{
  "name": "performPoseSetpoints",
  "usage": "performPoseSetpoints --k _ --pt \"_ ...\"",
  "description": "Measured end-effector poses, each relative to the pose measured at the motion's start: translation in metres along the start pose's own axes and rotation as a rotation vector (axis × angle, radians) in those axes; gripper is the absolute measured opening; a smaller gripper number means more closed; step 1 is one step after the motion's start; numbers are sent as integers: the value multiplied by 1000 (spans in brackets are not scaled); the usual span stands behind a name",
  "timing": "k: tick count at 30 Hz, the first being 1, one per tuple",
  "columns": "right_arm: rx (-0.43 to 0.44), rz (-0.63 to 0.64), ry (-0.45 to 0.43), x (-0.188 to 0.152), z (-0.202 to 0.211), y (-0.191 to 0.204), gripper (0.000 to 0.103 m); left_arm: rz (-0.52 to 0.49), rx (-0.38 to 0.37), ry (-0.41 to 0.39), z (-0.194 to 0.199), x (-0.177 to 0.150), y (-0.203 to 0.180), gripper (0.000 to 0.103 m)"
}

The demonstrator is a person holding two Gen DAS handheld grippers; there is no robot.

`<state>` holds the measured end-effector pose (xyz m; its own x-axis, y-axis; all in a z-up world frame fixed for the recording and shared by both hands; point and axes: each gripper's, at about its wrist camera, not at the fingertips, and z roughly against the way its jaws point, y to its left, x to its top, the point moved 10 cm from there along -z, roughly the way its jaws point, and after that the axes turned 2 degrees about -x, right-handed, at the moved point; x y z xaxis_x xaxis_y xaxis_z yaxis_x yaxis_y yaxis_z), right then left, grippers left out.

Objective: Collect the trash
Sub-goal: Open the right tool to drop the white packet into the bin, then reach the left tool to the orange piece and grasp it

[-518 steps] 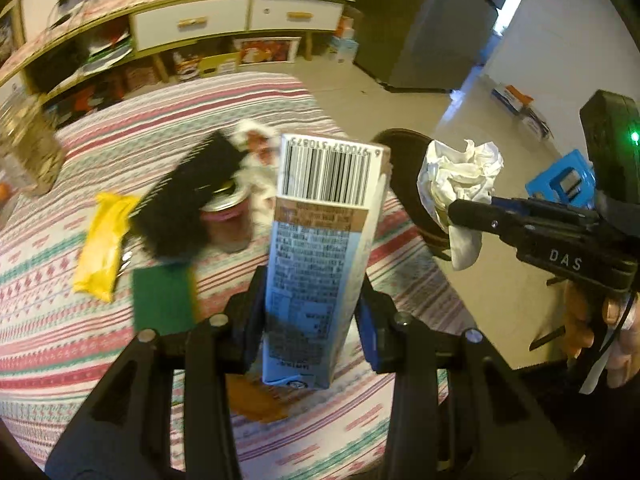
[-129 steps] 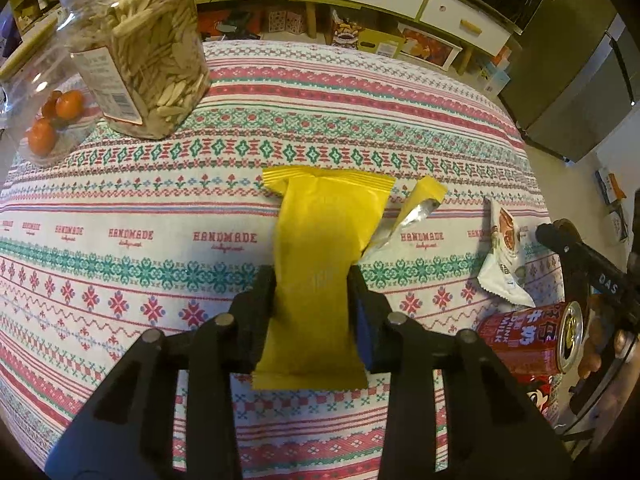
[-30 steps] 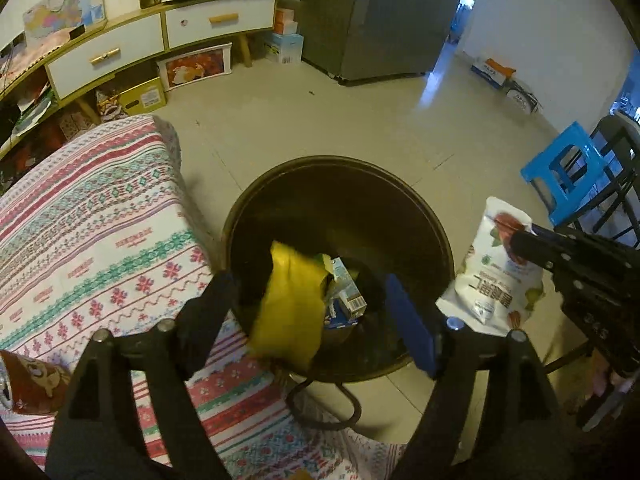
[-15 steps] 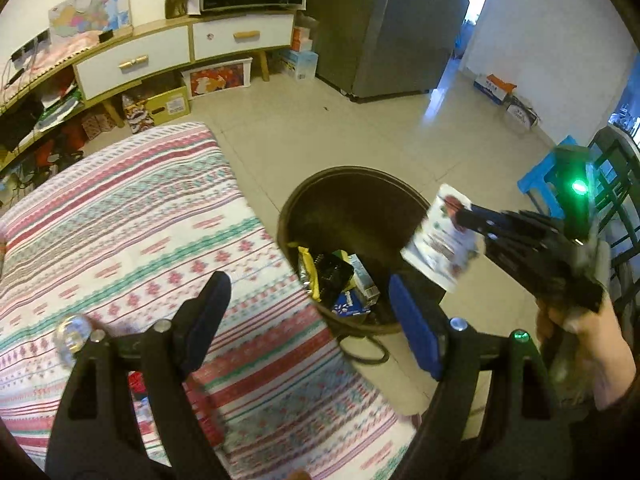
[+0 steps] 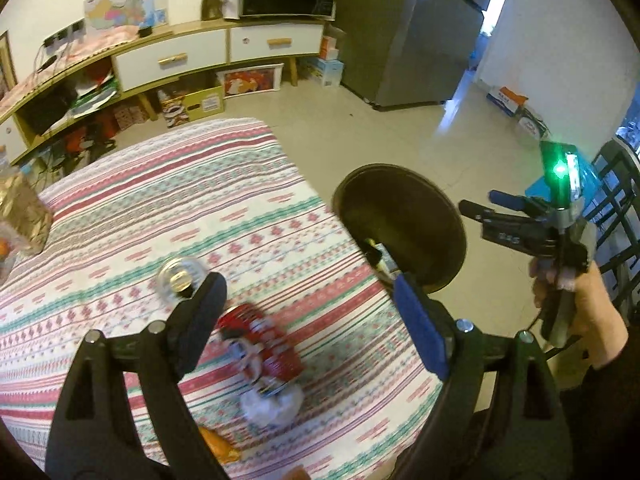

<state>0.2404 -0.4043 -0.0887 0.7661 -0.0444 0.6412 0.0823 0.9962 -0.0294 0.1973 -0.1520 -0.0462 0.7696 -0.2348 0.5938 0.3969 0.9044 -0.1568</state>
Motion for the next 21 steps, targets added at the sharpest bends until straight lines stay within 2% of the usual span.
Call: performPoseSetpoints --k 8,17,21 --pt "-2 -19 34 -11 23 28 80 71 21 8 11 -28 40 86" --pt "44 -89 124 -42 37 56 82 148 61 119 11 -77 92 86" --pt "74 -58 141 -49 38 83 82 162 82 158 12 -99 109 86"
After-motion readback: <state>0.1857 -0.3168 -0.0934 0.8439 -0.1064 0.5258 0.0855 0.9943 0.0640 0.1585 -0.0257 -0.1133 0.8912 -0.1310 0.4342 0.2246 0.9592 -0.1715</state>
